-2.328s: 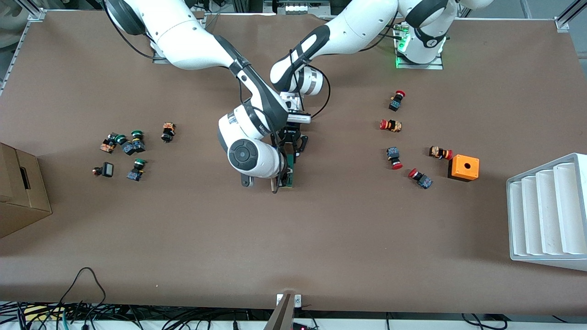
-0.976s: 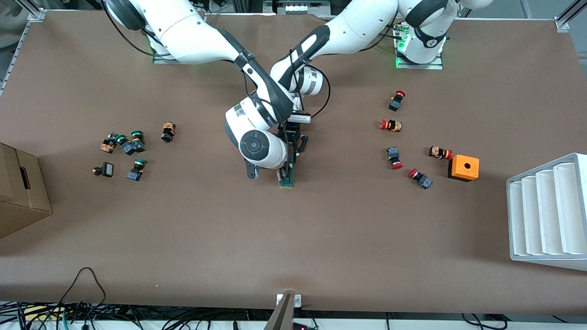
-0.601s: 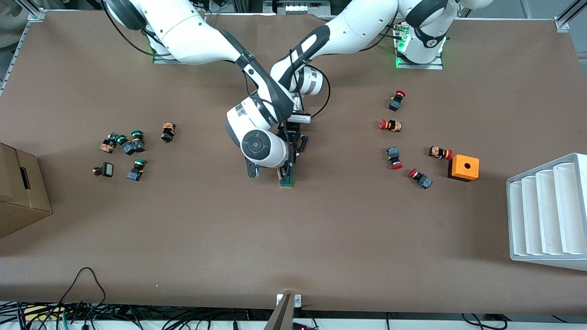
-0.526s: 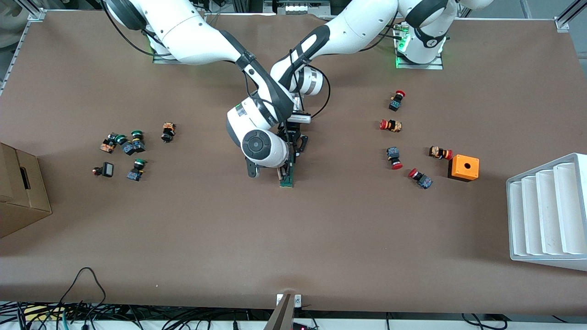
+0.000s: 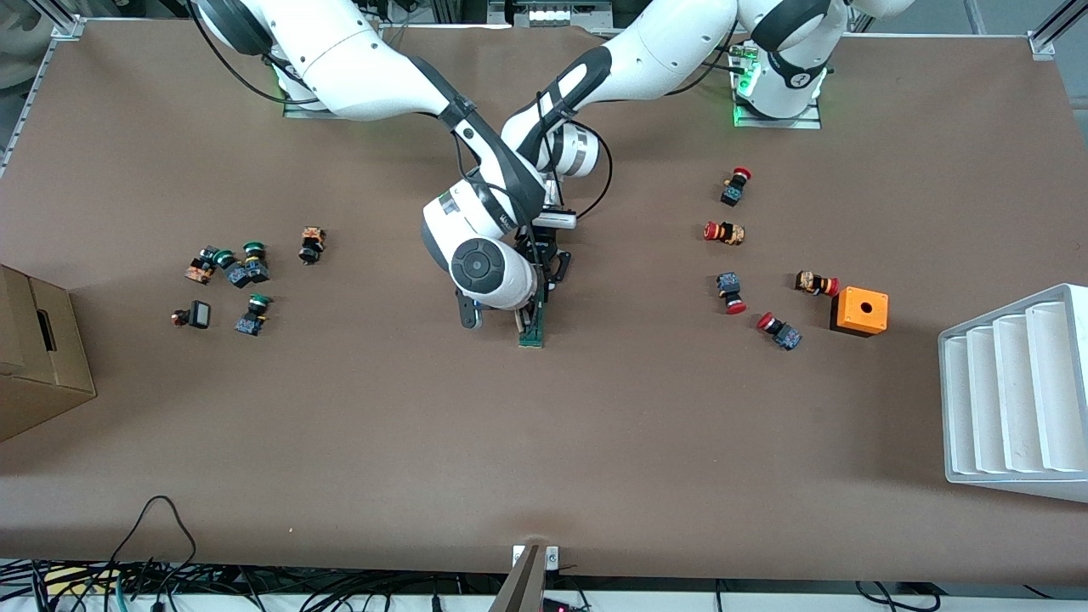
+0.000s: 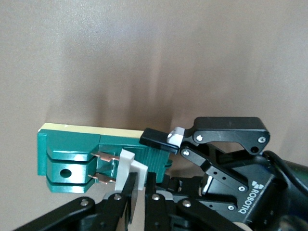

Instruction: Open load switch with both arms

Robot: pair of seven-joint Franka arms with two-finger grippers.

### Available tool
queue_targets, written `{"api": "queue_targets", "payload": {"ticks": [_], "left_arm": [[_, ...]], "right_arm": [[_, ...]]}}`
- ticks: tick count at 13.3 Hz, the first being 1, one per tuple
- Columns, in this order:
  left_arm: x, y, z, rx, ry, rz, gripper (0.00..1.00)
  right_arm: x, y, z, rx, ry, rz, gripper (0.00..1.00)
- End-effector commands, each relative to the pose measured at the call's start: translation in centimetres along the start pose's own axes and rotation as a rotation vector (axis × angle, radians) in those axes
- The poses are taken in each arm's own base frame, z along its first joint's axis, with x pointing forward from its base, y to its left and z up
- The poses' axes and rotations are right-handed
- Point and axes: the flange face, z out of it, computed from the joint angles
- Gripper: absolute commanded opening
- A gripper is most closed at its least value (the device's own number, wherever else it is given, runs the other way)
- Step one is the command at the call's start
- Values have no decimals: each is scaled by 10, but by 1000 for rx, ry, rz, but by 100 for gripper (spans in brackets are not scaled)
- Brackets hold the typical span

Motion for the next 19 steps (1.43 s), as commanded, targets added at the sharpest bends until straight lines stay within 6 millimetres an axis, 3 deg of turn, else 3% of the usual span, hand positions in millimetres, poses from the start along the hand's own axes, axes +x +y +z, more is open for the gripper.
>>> {"api": "queue_targets", "payload": {"ticks": [1,4,5,6,7,8,9,11,12,13,16,17,19], "left_arm": [[0,6,4,-19,11,-31,43],[1,7,3,-21,11,-32,43],[1,7,4,-20,12,-32,43],[1,7,3,-21,11,-32,43],[1,7,4,-20,12,-32,43],[1,7,3,-21,11,-32,43],[1,7,4,-20,12,-32,43],[2,7,3,-21,11,-28,43],[4,8,3,-22,14,-22,61],[5,9,3,-23,15,-12,100],[20,10,5,-17,18,2,100],[25,11,5,-17,20,-1,100],[39,12,5,-16,10,10,100]], "right_arm": [[4,10,12,-2,30,-12,14],[3,10,11,3,27,-13,16],[1,9,5,4,19,-11,31],[1,8,-15,20,7,-11,37],[3,8,-32,22,2,-10,62],[9,6,-50,19,-2,-4,78],[15,1,-67,7,-1,2,87],[32,-4,-106,2,-10,-7,92],[41,-6,-125,6,-31,-12,92],[53,-8,-144,14,-52,-36,92],[104,-11,-205,57,-63,-172,92],[132,-11,-223,60,-62,-237,99],[180,-3,-258,81,-55,-433,99]]}}
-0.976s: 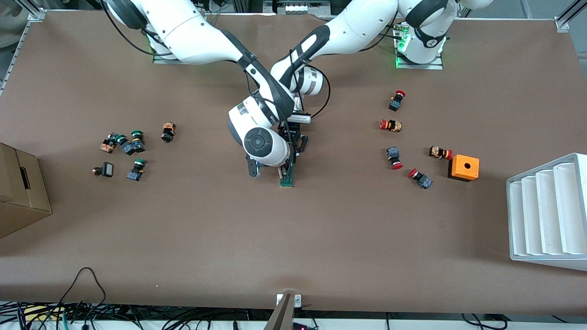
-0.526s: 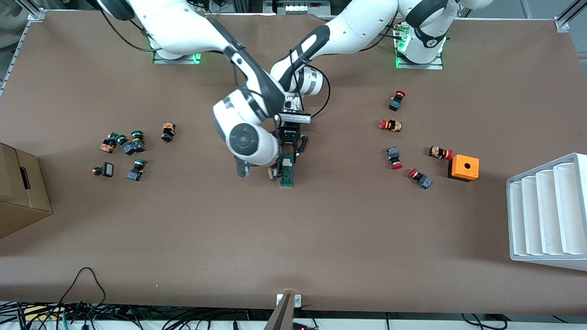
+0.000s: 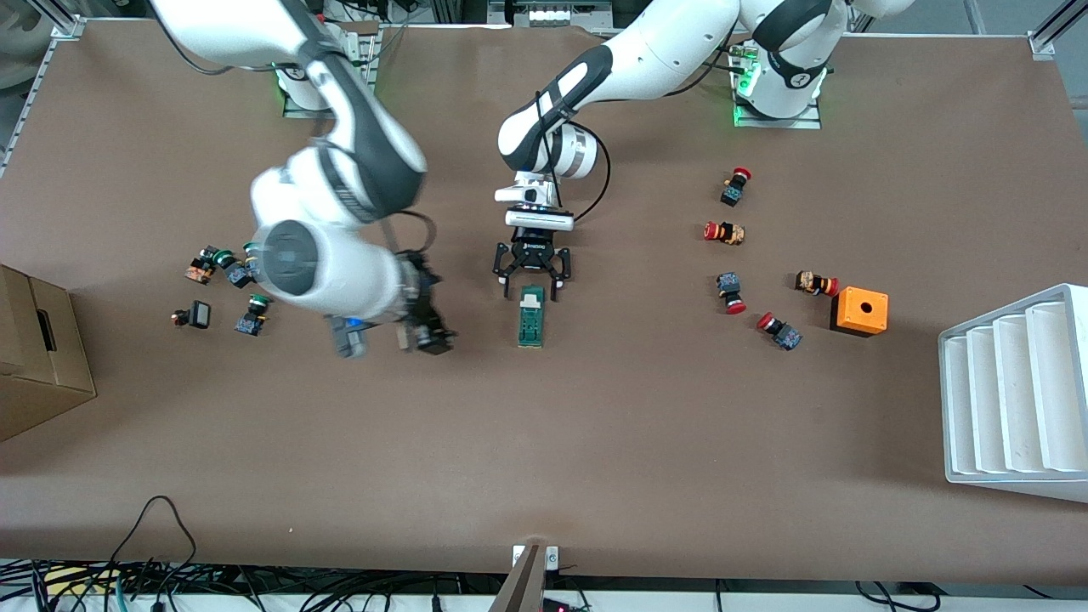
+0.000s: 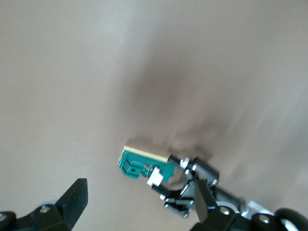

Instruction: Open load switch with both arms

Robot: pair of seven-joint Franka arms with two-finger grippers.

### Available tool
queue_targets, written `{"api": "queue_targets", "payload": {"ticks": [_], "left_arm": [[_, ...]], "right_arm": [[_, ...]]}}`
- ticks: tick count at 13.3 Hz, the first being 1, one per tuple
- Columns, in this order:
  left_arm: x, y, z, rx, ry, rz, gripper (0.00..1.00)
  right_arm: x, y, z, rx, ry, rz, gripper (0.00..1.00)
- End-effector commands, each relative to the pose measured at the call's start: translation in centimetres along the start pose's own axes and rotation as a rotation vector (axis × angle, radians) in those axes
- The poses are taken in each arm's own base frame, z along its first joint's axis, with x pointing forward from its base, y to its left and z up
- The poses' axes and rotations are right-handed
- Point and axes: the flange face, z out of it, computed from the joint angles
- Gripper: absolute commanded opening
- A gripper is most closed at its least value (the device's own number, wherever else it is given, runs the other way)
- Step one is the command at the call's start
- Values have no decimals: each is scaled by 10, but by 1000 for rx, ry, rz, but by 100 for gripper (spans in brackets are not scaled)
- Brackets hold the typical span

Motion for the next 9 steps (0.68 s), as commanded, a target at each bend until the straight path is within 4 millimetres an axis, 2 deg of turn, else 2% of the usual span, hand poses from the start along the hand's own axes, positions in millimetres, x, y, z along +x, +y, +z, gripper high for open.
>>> {"api": "queue_targets", "payload": {"ticks": [1,3,6,9], "left_arm": [[29,6,-5,2,-38,21,100],[56,17,-11,38,-101,43,100],[118,24,-14,86,-233,87,100],[170,25,-14,147,-386,124,100]], "right_arm": [[49,34,-46,13,-7,-232,99],[90,54,-75,15,-8,-368,99],[131,89,-119,-19,21,-605,99],[158,140,-154,-83,80,-889,99]]}}
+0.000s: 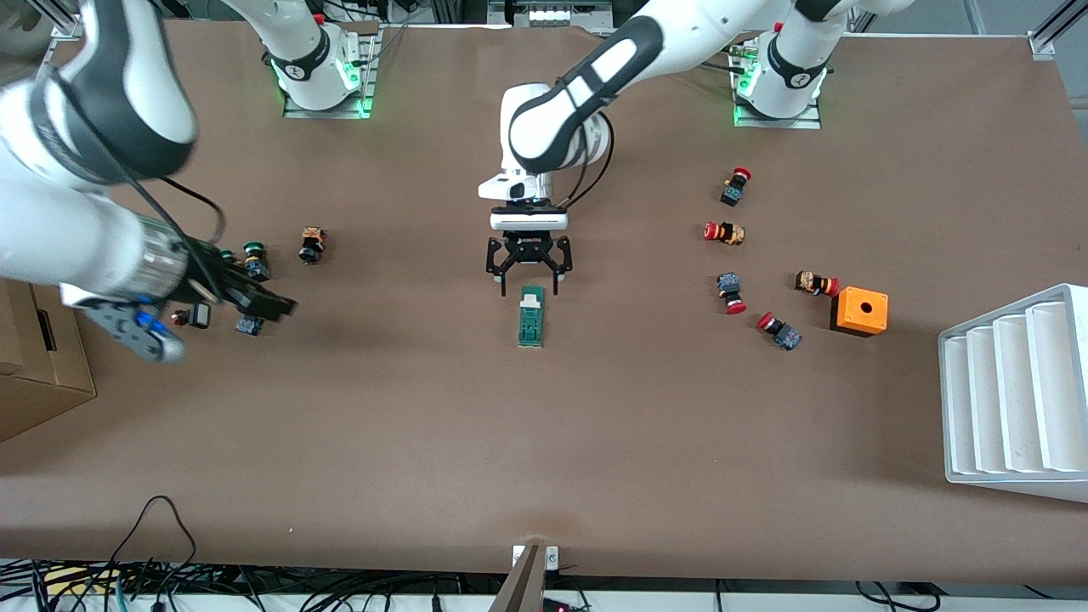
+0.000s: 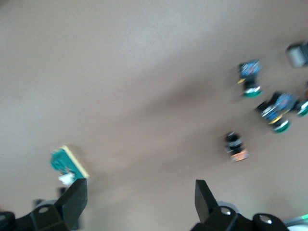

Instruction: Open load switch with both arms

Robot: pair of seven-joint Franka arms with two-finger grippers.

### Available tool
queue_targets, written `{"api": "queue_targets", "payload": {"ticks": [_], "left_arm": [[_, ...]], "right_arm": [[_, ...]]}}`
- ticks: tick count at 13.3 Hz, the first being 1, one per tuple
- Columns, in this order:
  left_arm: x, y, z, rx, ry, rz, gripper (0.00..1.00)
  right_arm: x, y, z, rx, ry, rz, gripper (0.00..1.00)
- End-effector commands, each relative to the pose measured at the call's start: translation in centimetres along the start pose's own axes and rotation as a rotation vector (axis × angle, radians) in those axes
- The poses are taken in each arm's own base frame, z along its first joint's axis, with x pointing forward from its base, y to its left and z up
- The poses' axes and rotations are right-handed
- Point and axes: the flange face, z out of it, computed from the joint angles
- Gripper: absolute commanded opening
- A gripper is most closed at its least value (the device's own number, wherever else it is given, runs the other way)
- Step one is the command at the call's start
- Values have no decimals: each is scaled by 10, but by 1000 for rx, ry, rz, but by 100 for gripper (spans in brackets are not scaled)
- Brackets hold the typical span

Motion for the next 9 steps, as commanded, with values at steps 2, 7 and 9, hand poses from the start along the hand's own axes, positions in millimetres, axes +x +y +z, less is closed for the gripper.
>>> {"api": "queue_targets", "payload": {"ticks": [2,7,9], "left_arm": [[60,-16,-18,28,-229,59,100],[118,-51,-21,56,-440,104,100],[157,-67,-24,87,-536,167,100]], "right_arm": [[-24,64,-33,-93,38,-317,99],[-13,132,-64,-184,59,-562,99],[-8,137,-66,-192,64,-571,99]]}}
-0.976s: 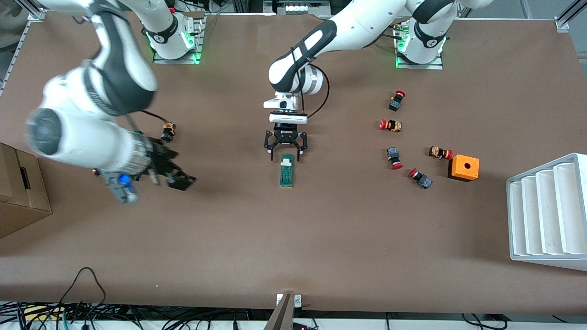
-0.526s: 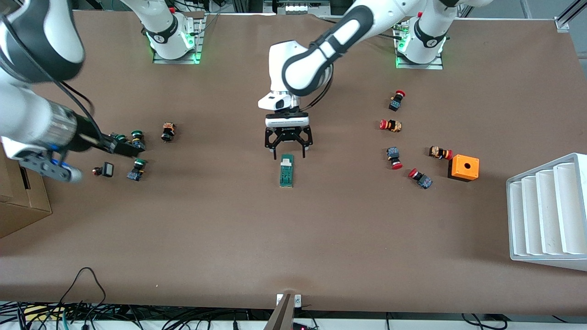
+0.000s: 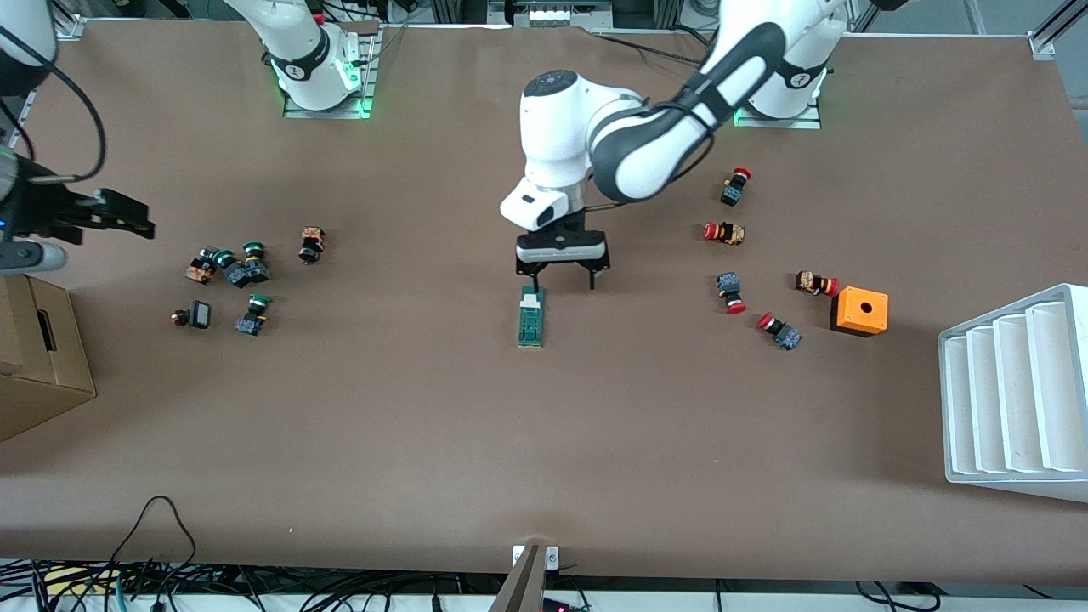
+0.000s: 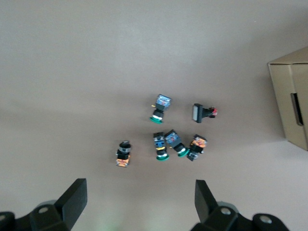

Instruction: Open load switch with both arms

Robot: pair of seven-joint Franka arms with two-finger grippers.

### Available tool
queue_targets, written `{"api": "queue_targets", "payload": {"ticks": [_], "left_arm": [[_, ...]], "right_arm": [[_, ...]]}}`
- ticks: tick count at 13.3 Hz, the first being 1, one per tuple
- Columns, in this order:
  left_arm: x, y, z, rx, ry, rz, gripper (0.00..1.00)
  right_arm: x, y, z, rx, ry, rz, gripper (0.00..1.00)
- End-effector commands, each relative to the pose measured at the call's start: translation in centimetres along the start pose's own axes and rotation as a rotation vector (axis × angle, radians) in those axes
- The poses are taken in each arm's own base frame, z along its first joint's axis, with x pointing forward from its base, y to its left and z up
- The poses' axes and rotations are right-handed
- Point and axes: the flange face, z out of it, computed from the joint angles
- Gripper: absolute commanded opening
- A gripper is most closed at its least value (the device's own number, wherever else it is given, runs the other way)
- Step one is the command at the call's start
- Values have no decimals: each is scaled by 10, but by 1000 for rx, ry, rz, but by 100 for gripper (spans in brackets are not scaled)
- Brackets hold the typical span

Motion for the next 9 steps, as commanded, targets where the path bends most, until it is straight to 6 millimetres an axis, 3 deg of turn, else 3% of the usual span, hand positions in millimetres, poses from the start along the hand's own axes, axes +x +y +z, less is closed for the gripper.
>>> {"api": "queue_targets", "payload": {"ticks": [1,3,6,7,9], "left_arm": [[34,-26,-31,53,-123,104,100],[63,-48,-43,92,-213,142,100],[107,-101,-59,133,-370,221,100],[122,-122,-63,116,-430,187,100],[160,-187,-68,24,-565,118,100]], "right_arm": [[-4,1,-1,-23,6,-39,99],[0,-2,-7,-25,20,-33,99],[3,-2,-7,-28,24,-33,99],[4,-1,-6,-28,21,-33,99],[6,-1,-11,-32,33,-29,99]]}}
